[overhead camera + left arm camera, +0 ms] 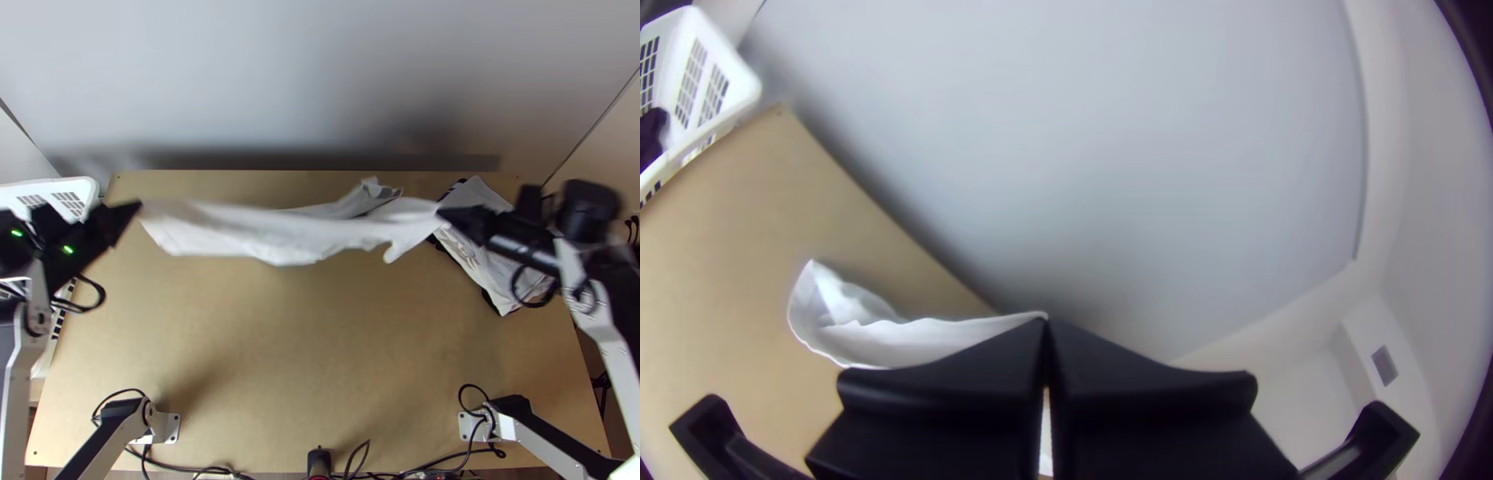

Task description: Fold the t-shirt

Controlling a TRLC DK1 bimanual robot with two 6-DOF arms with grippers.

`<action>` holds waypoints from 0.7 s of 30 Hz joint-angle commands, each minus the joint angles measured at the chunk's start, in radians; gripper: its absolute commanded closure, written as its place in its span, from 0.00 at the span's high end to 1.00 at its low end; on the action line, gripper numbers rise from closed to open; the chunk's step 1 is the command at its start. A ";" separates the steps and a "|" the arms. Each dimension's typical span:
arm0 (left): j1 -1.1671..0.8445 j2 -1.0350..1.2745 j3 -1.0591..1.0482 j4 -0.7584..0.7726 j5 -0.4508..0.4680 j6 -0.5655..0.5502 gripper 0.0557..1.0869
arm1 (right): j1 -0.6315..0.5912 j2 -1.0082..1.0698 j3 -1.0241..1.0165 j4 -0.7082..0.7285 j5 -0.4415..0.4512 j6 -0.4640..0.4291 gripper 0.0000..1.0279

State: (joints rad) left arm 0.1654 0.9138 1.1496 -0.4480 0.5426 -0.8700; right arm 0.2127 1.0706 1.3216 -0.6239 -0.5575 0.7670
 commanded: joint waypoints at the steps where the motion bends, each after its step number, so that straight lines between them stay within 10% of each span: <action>1: -0.069 0.059 0.314 0.006 0.013 -0.116 0.03 | 0.019 -0.074 0.251 0.001 0.005 0.014 0.03; 21: -0.064 -0.073 0.726 -0.106 0.106 -0.228 0.03 | 0.177 -0.273 0.590 0.081 -0.082 0.193 0.03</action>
State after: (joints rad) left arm 0.1032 0.8703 1.8091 -0.5377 0.6193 -1.0611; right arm 0.3706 0.8265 1.8343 -0.5545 -0.5926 0.9215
